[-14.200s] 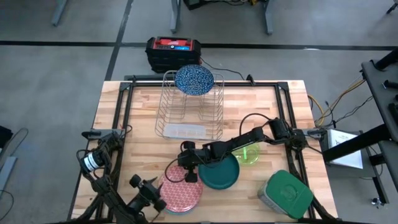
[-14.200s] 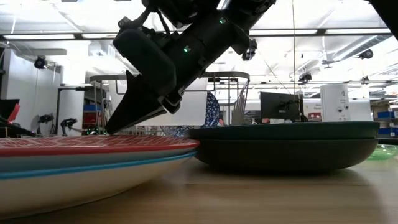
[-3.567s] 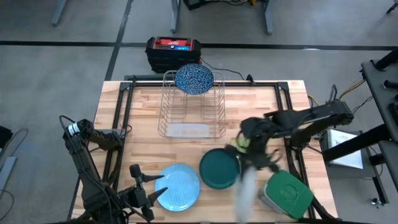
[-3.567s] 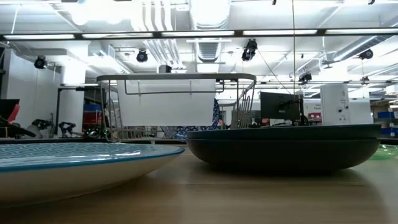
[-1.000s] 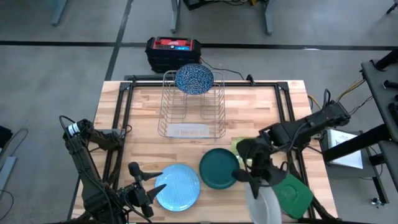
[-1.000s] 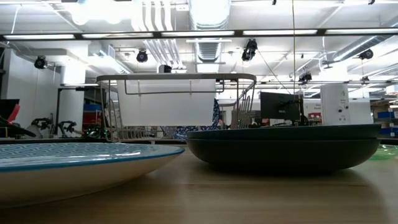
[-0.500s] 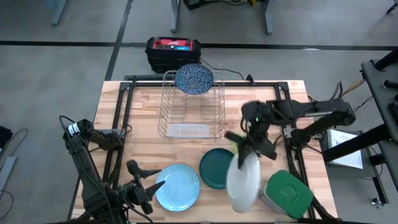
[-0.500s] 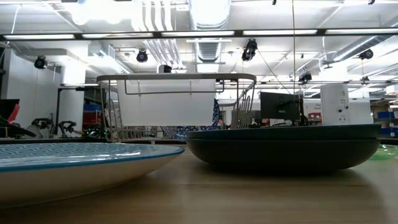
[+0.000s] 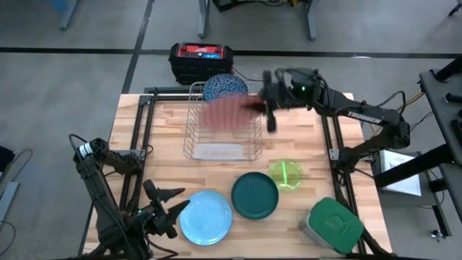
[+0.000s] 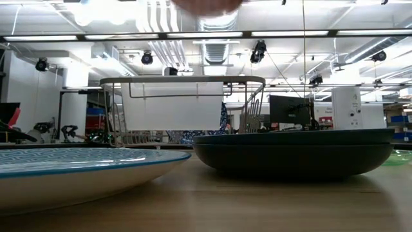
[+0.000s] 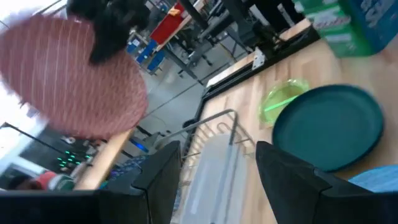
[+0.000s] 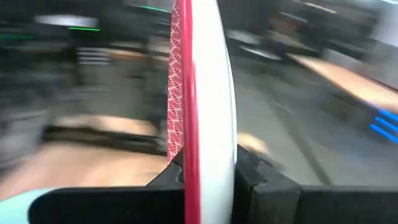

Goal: Sort dishes
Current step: Put the orange patterned plate into the dish rack

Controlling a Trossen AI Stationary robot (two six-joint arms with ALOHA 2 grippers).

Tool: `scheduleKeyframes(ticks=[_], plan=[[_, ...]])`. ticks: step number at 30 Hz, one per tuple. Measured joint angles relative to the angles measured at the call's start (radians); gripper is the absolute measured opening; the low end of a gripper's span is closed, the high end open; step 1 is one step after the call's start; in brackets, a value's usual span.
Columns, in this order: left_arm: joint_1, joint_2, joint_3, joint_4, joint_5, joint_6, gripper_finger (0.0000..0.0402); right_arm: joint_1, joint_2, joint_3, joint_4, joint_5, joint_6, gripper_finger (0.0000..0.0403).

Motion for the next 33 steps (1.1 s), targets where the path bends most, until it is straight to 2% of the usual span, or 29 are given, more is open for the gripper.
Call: scheduleKeyframes(ticks=[4, 6, 7, 10, 15, 17, 23, 33], plan=[[0.012, 0.0, 0.0, -0.008, -0.013, 0.01, 0.02, -0.057, 0.0, -0.016, -0.002, 0.322, 0.037, 0.0027], [0.021, -0.001, 0.0, -0.009, -0.027, 0.027, 0.02, -0.084, 0.0, -0.026, -0.002, 0.406, 0.024, 0.0027], [0.025, -0.001, 0.0, -0.009, -0.032, 0.035, 0.02, -0.098, 0.005, -0.032, 0.007, 0.414, 0.008, 0.0027], [0.037, -0.001, 0.0, -0.009, -0.047, 0.053, 0.02, -0.144, 0.031, -0.036, 0.04, 0.361, -0.039, 0.0027], [0.061, -0.001, 0.0, -0.009, -0.052, 0.064, 0.02, -0.229, 0.114, -0.039, 0.061, 0.103, -0.032, 0.0027], [0.074, -0.001, 0.0, -0.009, -0.052, 0.068, 0.02, -0.256, 0.148, -0.04, 0.082, 0.057, -0.011, 0.0027], [0.115, -0.001, 0.0, -0.009, -0.052, 0.115, 0.02, -0.301, 0.263, -0.039, 0.204, 0.062, -0.018, 0.0027], [0.168, -0.026, 0.0, -0.009, -0.052, 0.181, 0.02, -0.335, 0.432, 0.016, 0.214, 0.013, -0.085, 0.0027]])
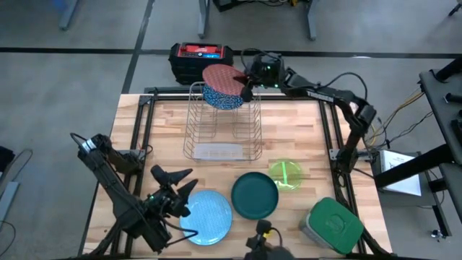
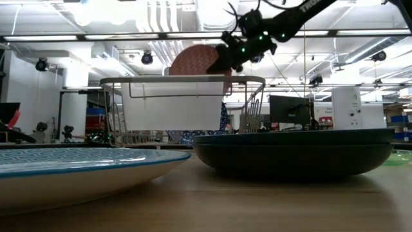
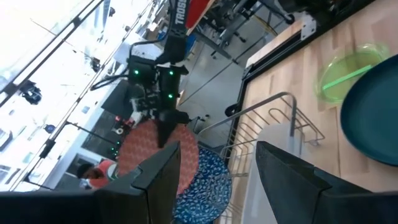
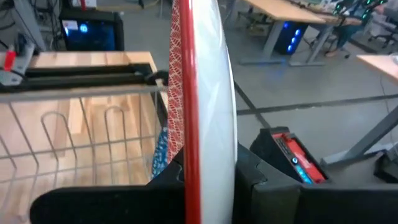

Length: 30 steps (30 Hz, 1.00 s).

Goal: Sort dishes
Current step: Put the orange patterned plate into the dish rack

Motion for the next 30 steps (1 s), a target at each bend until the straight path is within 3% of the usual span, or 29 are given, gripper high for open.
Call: scheduleKeyframes(ticks=[30], plan=[[0.006, -0.014, -0.001, 0.0, 0.002, 0.002, 0.02, 0.001, 0.06, 0.014, -0.08, -0.01, -0.074, 0.0027]])
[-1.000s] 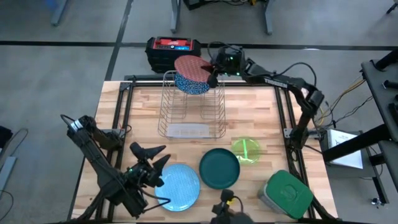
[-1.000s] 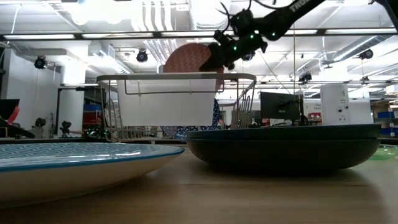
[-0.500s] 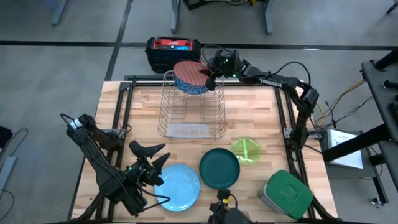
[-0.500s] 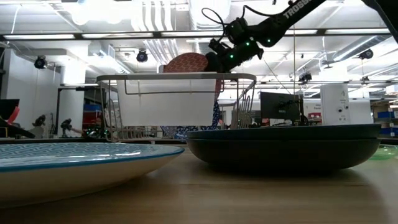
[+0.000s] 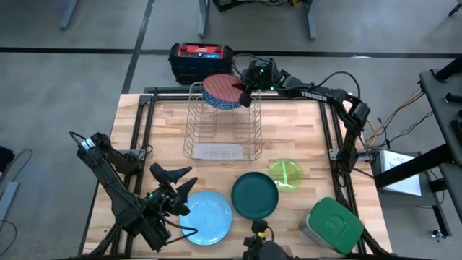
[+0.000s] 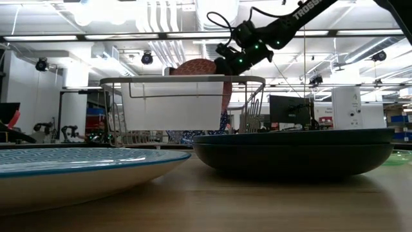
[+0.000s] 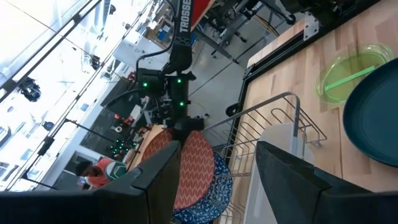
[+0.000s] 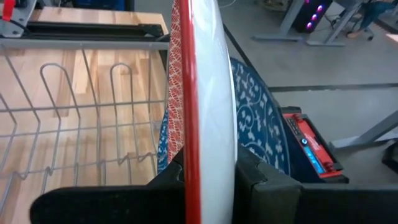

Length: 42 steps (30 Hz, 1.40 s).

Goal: Sort dishes
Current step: Put the orange patterned plate into the dish rack

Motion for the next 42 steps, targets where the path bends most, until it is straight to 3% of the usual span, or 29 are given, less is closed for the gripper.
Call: scheduleKeyframes(ticks=[42], plan=[[0.0, 0.0, 0.0, 0.0, -0.001, -0.003, 0.02, 0.0, 0.0, -0.002, -0.164, 0.01, -0.077, 0.0035]])
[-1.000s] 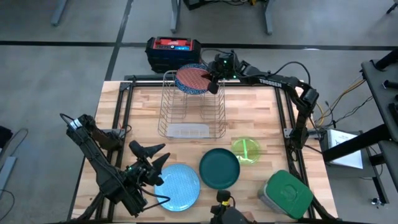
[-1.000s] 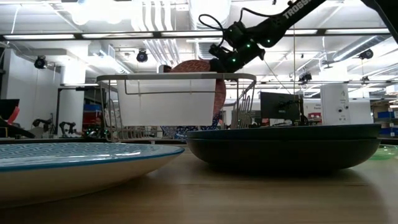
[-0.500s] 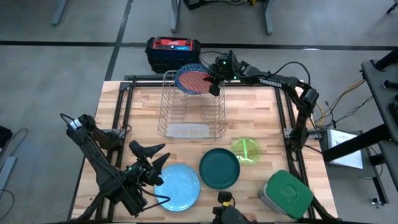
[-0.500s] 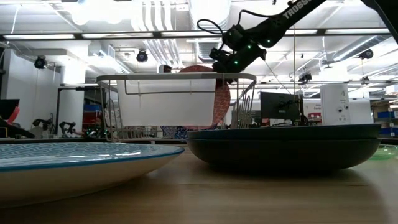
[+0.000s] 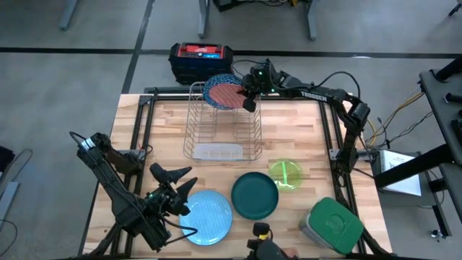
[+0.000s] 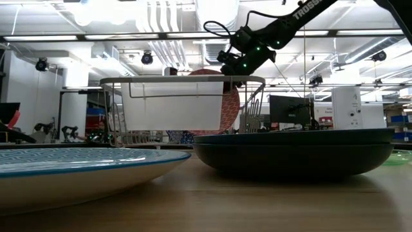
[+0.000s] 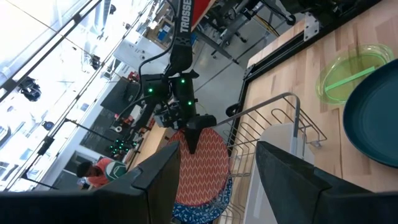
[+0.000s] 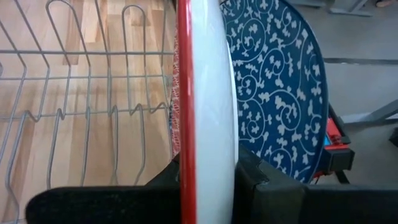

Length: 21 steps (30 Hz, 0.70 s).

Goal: Sort dishes
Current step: Put the orange patterned plate into the dish rack

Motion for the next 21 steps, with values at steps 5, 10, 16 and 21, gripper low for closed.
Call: scheduleKeyframes(ticks=[5, 10, 16, 21], plan=[[0.0, 0.0, 0.0, 0.0, 0.0, 0.0, 0.02, 0.0, 0.0, 0.0, 0.0, 0.0, 0.0, 0.003], [0.0, 0.0, 0.0, 0.0, 0.0, 0.0, 0.02, 0.0, 0.0, 0.0, 0.0, 0.0, 0.002, 0.0033], [0.0, 0.0, 0.0, 0.0, 0.0, 0.0, 0.02, 0.0, 0.0, 0.0, 0.0, -0.001, 0.002, 0.0032], [0.0, 0.0, 0.0, 0.0, 0.0, 0.0, 0.02, 0.0, 0.0, -0.002, 0.0, -0.001, 0.0, 0.0035]])
